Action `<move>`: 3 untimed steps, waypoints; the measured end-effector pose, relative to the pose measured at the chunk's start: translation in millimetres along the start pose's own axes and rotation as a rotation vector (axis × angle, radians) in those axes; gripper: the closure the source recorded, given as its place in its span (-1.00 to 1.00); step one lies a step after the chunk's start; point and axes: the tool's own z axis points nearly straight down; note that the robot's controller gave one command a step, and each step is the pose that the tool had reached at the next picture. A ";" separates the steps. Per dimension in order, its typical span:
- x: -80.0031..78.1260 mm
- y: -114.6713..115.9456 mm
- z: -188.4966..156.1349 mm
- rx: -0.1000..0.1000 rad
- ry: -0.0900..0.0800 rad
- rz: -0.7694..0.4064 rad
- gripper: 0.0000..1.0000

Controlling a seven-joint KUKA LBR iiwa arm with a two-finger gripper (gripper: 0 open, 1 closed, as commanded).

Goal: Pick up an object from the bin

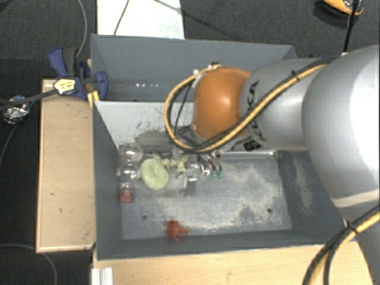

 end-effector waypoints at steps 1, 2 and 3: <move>-10.3 31.0 -12.9 -0.004 -0.013 0.248 -1.00; -14.9 48.2 30.7 -0.001 -0.001 0.012 -1.00; -13.2 47.8 23.3 -0.015 -0.030 0.332 1.00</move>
Offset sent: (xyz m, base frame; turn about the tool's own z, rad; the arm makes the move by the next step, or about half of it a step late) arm 0.0102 0.0487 -0.0294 0.0143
